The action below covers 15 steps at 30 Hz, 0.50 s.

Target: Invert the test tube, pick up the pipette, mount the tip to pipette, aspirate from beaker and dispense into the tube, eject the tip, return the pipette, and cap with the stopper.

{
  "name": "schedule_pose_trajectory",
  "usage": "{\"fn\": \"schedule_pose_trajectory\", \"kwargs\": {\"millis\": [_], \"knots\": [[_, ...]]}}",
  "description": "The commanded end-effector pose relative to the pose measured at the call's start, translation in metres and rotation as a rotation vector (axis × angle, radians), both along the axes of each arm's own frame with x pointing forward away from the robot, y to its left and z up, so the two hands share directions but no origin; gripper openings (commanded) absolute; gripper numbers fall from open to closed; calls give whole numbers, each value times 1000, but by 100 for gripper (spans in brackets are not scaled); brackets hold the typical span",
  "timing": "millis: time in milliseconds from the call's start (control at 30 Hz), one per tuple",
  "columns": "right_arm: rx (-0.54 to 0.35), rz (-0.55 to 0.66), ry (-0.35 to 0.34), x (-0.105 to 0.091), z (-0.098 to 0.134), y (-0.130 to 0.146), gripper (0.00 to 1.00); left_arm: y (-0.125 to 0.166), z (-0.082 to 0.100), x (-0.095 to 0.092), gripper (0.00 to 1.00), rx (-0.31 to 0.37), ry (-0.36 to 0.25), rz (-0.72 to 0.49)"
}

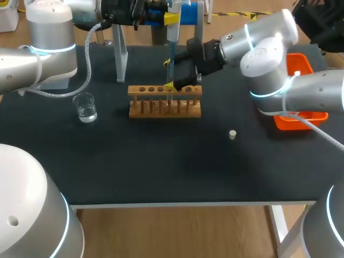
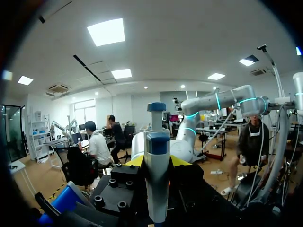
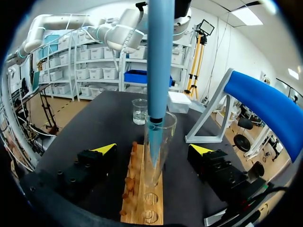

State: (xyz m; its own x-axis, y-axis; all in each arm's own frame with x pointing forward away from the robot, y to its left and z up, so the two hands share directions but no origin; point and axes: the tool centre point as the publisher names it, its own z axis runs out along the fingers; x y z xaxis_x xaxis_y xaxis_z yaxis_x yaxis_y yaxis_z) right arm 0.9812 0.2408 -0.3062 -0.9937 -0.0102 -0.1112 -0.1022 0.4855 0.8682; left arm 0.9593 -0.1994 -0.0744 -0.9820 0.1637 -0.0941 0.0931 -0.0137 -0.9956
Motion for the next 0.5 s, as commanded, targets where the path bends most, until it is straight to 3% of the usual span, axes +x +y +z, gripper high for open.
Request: {"fn": "schedule_pose_trajectory", "kwargs": {"millis": [33,500], "knots": [[-8,-5,4,3,-2,2,100,1,1,1,0,1,1,-4],[-14,-13,4,2,-6,4,100,1,1,1,0,1,1,-4]]}}
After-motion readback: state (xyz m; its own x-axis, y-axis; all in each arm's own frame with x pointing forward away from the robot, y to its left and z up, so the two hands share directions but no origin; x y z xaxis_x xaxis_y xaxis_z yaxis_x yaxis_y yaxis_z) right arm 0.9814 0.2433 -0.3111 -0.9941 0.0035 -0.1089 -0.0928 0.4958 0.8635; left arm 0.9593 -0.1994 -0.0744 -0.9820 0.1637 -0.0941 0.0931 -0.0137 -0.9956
